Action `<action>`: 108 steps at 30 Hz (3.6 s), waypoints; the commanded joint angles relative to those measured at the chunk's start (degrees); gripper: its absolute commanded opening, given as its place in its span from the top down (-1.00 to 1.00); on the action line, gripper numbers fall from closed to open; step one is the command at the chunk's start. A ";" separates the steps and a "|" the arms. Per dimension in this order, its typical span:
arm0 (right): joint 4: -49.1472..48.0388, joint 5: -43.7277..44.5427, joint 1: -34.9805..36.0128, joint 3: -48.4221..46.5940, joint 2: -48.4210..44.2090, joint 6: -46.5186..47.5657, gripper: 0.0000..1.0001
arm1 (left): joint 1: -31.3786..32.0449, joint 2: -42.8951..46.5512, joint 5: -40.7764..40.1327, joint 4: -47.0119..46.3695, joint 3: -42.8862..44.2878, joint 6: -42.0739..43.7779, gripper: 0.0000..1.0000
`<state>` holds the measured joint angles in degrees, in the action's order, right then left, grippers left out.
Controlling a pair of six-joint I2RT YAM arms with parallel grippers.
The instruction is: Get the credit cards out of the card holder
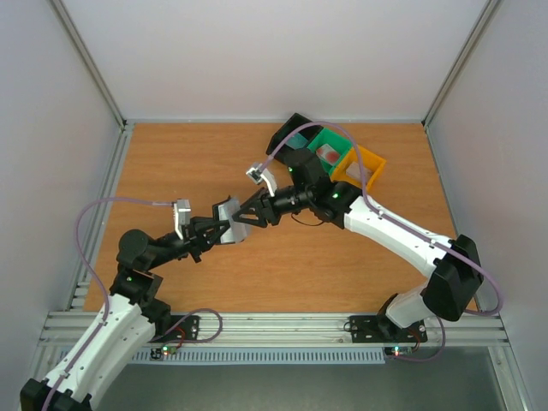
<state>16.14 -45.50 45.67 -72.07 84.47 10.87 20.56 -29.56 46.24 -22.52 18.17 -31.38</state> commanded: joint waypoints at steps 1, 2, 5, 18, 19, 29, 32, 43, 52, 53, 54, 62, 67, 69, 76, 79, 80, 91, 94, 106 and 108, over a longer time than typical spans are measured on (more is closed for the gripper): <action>-2.16 -1.97 1.61 -0.82 1.30 -1.55 0.10 | 0.19 0.65 -0.40 -5.02 -0.58 -1.55 0.99; -2.31 -2.48 1.60 -0.77 1.05 -1.90 0.09 | 0.19 0.73 -0.33 -5.12 -0.53 -1.53 0.99; -2.88 -3.48 1.69 -1.07 0.17 -3.04 -0.01 | 0.19 0.74 0.53 -5.53 -0.15 -0.33 0.99; -4.96 -6.97 3.28 -1.72 -4.09 -5.54 -0.03 | 0.19 1.10 4.58 -7.22 2.72 9.35 1.00; -5.24 -6.91 3.28 -1.61 -4.19 -6.00 -0.03 | 0.20 1.25 3.98 -7.23 2.95 9.36 0.99; -7.39 -9.72 5.48 -1.72 -5.13 -5.35 0.11 | 0.19 1.66 2.85 -6.91 3.56 7.47 1.00; -5.53 -7.66 5.48 -1.94 -6.51 -4.42 0.15 | 0.21 1.98 1.17 -5.57 3.13 7.10 0.99; 10.61 21.81 7.15 -3.81 -0.12 -2.85 0.34 | 0.80 -3.85 -10.69 0.70 -1.37 -14.24 1.00; 8.24 25.17 7.15 7.84 -4.95 -5.64 0.25 | 7.06 -18.71 -8.00 -6.49 2.98 -15.28 0.99; 8.20 26.16 7.15 8.66 -5.68 -5.08 0.24 | 7.69 -19.99 -8.33 -6.48 3.12 -15.14 0.99; 8.53 27.46 7.15 9.24 -6.19 -4.69 0.23 | 8.52 -21.20 -8.85 -6.48 3.18 -14.98 0.99; 18.61 38.49 7.15 8.62 -1.58 -12.88 0.14 | 9.85 -42.47 -14.30 0.96 9.02 -22.05 0.88; 19.24 40.19 7.15 8.04 4.24 -18.37 0.12 | 9.85 -54.37 -13.73 2.57 11.84 -22.36 0.87; 21.72 42.14 7.03 5.84 7.26 -18.94 0.06 | 9.77 -56.88 -14.29 2.85 11.55 -21.57 0.80; 23.72 42.23 4.52 5.20 11.47 -19.28 0.04 | 6.90 -59.55 -17.35 4.85 8.79 -21.33 0.34; 23.16 40.42 3.82 3.48 13.67 -18.76 0.05 | 4.92 -59.65 -20.66 9.21 7.97 -22.45 -0.03; 23.09 39.95 3.69 2.91 14.44 -18.64 0.04 | 4.00 -59.44 -21.07 10.24 7.66 -23.04 -0.08; 23.40 37.24 3.18 1.16 18.00 -18.55 0.05 | 2.34 -54.45 -16.60 3.05 4.50 -21.00 -0.25; 23.41 37.06 3.11 1.23 17.96 -18.56 0.05 | 2.38 -54.37 -15.07 2.16 5.07 -20.41 -0.27; 23.94 36.71 2.75 0.18 19.64 -18.46 0.02 | 2.13 -52.79 -8.80 -1.06 5.38 -17.43 -0.38; 24.02 36.86 2.75 -0.04 19.84 -18.43 0.01 | 2.12 -52.31 -7.87 -2.46 5.09 -17.32 -0.38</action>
<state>39.51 -8.47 48.73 -70.54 103.55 -7.20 22.87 -83.90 35.40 -19.22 23.57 -50.22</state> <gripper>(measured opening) 0.492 0.690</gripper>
